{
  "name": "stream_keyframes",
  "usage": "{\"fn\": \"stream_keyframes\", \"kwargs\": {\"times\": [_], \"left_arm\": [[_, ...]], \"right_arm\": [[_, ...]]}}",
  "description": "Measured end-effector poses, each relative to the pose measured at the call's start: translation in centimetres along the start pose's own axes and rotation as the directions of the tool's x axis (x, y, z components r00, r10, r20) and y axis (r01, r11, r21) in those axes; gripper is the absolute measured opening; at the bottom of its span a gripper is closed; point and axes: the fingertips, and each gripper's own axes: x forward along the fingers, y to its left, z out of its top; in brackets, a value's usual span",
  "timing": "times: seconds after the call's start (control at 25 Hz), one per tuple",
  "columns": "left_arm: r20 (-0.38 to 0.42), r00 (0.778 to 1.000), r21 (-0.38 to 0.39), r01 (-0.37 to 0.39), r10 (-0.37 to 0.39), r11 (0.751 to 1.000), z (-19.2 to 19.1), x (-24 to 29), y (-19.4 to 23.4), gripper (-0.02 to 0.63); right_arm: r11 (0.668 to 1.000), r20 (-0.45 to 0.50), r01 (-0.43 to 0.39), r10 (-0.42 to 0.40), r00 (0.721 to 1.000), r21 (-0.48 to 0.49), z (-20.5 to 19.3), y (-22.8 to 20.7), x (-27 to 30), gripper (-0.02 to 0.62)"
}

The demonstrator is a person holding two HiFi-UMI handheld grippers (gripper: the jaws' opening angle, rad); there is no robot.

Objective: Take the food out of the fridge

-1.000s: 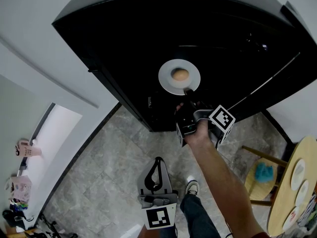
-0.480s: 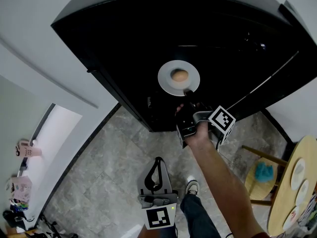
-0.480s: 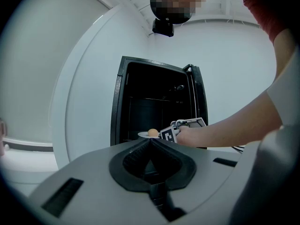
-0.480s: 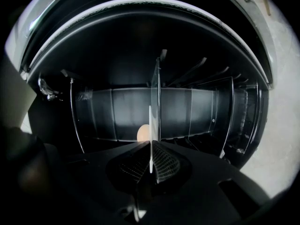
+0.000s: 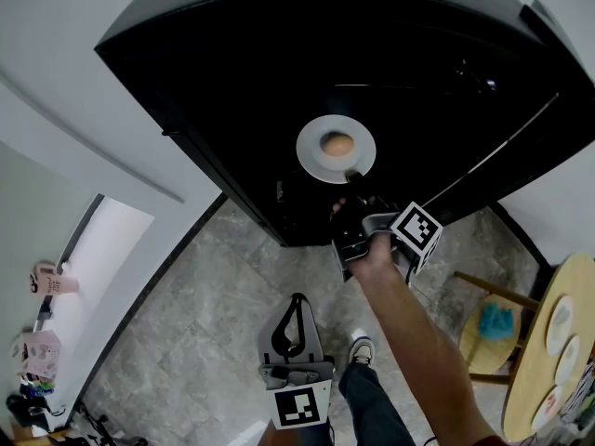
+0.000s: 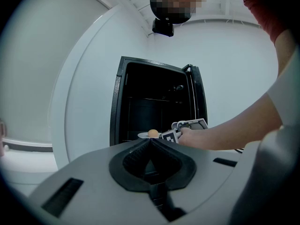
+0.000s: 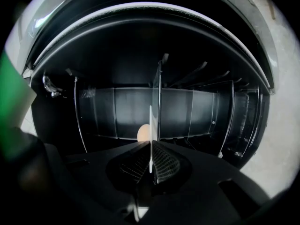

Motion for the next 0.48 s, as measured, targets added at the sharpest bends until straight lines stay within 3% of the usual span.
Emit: {"fn": "stream_keyframes", "kwargs": {"times": [0.48], "left_arm": [[0.0, 1.0, 0.004, 0.002, -0.002, 1.0, 0.06, 0.1, -0.23, 0.014]], "right_arm": [[1.0, -0.005, -0.017, 0.017, 1.0, -0.026, 0.0, 0.25, -0.89, 0.029]]}}
